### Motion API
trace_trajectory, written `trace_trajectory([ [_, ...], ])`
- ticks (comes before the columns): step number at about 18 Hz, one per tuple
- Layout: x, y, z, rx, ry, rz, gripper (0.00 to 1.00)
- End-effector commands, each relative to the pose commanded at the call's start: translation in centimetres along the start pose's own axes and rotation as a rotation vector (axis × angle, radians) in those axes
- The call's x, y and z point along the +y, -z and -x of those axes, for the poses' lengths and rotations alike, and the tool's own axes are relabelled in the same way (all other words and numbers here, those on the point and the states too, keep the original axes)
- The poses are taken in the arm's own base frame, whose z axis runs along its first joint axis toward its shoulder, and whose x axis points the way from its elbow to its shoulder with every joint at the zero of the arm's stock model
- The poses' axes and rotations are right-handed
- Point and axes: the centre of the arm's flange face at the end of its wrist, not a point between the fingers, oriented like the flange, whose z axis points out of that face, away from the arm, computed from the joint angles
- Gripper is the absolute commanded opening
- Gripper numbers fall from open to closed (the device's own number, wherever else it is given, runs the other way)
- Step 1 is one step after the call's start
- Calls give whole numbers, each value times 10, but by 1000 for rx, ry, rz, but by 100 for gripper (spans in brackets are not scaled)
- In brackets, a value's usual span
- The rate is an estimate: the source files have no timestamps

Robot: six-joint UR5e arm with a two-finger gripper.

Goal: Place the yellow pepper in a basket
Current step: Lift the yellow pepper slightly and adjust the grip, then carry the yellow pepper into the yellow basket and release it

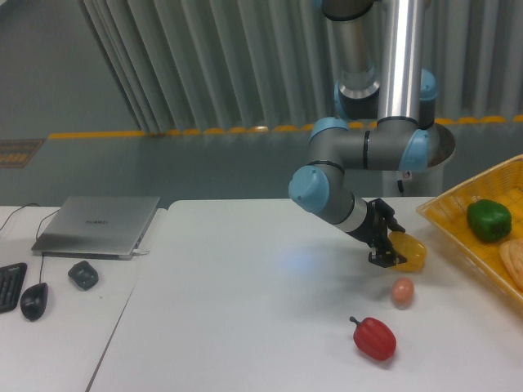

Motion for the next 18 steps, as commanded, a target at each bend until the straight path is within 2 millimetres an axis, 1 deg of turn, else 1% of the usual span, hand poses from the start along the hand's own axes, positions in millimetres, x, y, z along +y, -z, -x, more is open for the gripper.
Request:
trace_trajectory([
  [2,8,9,-2,-10,5,-3,32],
  [3,16,18,-2,-14,8,-10,32],
  [4,28,33,-3,-15,18,-18,32],
  [7,54,57,-11,-27,53,-30,32],
  [9,78,61,-17,-39,101,-55,32],
  [12,121,65,-28,-55,183,-139,32],
  [15,164,64,-36,-64,261,-192,32],
  [16,175,62,-38,-63,273,-198,32],
  [18,195,48,-37,-43,328,-249,33],
])
